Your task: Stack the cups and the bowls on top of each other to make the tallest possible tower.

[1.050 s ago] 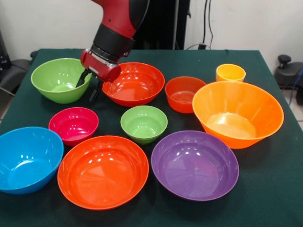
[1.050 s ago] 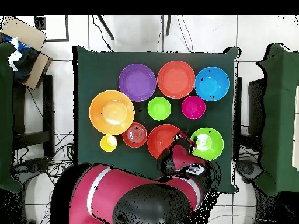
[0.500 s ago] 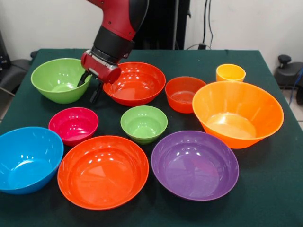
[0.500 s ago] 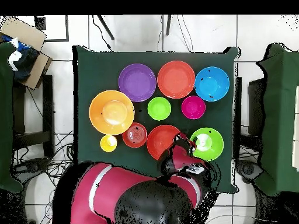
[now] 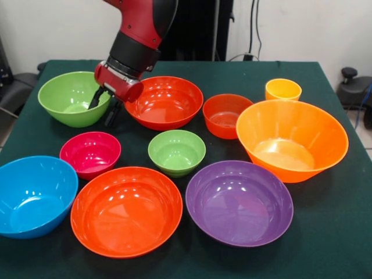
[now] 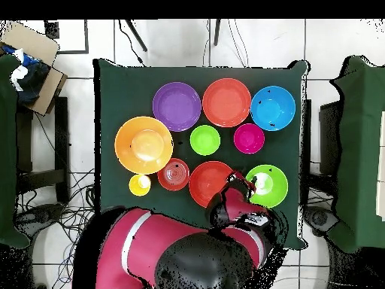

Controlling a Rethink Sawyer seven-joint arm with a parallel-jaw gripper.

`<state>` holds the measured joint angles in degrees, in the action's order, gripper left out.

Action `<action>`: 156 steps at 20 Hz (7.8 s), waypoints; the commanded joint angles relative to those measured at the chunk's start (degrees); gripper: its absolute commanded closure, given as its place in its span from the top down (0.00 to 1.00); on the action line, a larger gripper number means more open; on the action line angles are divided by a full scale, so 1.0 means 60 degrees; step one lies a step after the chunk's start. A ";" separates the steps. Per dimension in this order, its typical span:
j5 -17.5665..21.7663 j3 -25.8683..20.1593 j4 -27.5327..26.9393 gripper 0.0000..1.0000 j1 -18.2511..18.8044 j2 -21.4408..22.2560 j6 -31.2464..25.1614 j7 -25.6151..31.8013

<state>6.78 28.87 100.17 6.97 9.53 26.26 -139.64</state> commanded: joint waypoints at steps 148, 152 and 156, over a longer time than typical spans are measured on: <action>-0.0309 -0.1842 0.1110 0.00 -0.1087 0.5162 -0.6746 -0.1222; -0.0531 -0.1651 0.1018 0.00 -0.1251 0.4986 -0.6696 -0.1207; -0.0810 -0.1336 0.0771 0.00 -0.1508 0.4521 -0.6440 -0.1324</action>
<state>5.10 21.28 109.62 -0.34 42.37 -8.48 -139.64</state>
